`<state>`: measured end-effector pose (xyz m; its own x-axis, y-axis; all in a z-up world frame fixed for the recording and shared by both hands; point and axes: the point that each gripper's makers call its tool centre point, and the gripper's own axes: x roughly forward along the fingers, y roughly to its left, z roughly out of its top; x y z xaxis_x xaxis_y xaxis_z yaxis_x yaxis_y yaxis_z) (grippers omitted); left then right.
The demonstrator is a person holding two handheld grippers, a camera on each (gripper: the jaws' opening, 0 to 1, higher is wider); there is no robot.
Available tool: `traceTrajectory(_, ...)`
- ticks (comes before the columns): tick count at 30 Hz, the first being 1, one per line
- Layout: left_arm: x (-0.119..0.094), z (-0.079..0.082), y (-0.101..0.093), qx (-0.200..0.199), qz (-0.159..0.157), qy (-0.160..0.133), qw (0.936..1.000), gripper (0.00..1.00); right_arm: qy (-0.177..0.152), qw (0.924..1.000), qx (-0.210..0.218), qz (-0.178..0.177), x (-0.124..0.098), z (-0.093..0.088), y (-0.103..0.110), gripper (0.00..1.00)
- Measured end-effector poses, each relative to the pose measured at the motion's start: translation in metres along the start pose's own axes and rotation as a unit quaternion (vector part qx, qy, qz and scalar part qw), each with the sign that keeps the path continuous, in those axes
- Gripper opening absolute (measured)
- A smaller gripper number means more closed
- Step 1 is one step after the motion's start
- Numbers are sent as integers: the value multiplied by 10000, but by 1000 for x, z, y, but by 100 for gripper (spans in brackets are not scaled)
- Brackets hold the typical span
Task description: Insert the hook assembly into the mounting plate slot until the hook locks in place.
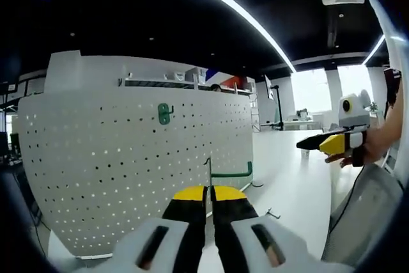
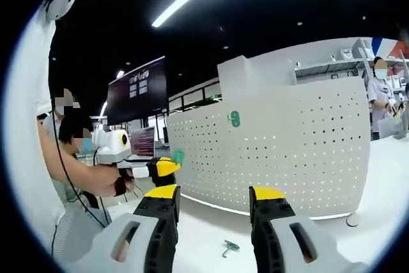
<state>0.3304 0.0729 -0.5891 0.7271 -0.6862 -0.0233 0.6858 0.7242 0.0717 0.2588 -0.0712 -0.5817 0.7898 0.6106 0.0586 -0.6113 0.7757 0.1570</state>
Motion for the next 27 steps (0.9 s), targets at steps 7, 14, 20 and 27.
traceTrajectory(7, 2, 5, -1, -9, 34, -82, 10000, 2, -72, 9983, 575, 117, 3, 0, 4, 41)
traceTrajectory(14, 2, 11, -6, 21, 28, -106, 9999, 2, -171, 9973, 694, 169, 12, 3, 10, 38)
traceTrajectory(20, 5, 20, -16, 3, -27, -203, 9998, 2, -252, 9958, 821, 304, 25, 7, 19, 35)
traceTrajectory(27, 7, 23, -32, -25, -147, -216, 9997, 2, -410, 9941, 950, 337, 35, 13, 22, 28)
